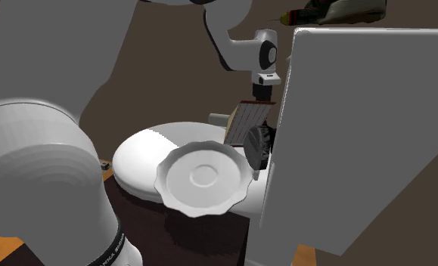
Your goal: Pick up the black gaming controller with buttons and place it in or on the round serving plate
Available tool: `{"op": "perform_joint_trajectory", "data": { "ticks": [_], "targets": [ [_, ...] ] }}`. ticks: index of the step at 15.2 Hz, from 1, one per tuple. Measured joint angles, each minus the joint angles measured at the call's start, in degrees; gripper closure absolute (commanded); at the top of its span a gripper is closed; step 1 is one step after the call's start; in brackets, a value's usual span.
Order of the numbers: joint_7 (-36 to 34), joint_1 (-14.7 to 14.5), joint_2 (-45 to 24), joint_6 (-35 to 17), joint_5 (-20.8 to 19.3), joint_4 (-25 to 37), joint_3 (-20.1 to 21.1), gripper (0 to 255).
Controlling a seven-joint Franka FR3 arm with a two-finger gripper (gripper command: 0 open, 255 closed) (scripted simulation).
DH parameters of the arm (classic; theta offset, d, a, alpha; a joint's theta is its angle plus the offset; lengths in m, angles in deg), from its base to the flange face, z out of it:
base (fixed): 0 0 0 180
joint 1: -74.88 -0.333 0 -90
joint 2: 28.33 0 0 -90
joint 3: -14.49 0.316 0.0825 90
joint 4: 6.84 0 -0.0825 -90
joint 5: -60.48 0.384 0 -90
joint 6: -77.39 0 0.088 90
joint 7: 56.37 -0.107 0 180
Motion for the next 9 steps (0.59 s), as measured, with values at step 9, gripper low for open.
{"op": "perform_joint_trajectory", "data": {
  "ticks": [9],
  "targets": [
    [0.49, 0.13, -0.57, 0.47, -0.39, -0.04, 0.25, 255]
  ]
}}
